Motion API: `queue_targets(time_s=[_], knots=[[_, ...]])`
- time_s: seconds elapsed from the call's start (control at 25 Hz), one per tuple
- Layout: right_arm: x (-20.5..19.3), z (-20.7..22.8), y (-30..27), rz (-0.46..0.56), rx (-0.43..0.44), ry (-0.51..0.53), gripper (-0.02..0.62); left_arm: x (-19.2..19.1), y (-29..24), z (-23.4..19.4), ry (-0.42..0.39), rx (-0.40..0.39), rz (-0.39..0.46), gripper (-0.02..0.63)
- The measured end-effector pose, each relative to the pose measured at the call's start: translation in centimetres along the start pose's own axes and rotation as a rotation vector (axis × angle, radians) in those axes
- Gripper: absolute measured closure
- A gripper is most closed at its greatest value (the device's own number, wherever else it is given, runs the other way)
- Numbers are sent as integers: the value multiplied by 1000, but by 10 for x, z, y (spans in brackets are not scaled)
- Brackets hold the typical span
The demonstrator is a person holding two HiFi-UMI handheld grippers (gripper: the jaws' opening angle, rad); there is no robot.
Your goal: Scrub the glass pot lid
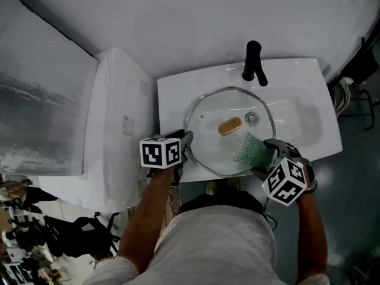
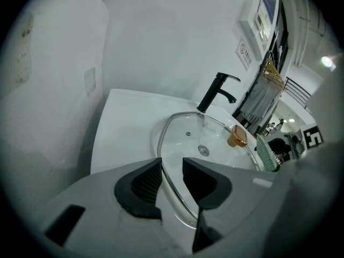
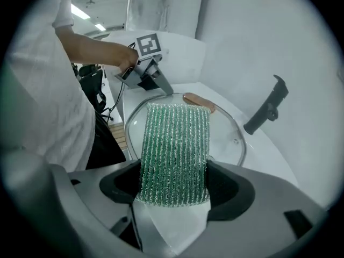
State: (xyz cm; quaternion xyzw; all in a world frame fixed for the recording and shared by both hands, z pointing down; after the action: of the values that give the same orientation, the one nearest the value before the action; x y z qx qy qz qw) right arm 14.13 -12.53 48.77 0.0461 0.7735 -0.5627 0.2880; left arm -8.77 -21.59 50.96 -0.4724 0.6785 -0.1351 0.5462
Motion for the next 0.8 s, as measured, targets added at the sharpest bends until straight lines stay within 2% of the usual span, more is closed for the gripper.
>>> queue_targets(time_s=[0.36,0.68,0.8], knots=[[-20,29,17,173,-11,-194,247,-1,0,0,-10,20,-3,476],[18,37,45,419,6,-373,247,5,8,6,-36,14,42,468],[37,40,55,488,13,-403,247,14,16,14,-70,12,76,456]])
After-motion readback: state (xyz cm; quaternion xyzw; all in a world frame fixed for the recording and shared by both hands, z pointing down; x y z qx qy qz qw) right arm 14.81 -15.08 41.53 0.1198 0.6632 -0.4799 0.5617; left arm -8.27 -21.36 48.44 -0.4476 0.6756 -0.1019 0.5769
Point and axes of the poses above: the fingertips, and each gripper's own axes: y backward along the fingers, z to its right, x out of its top, the point moved 2 cm from there along y, backward along the fingers, and after that the axes turned 2 degrees about -x, right-handed, at the moved point
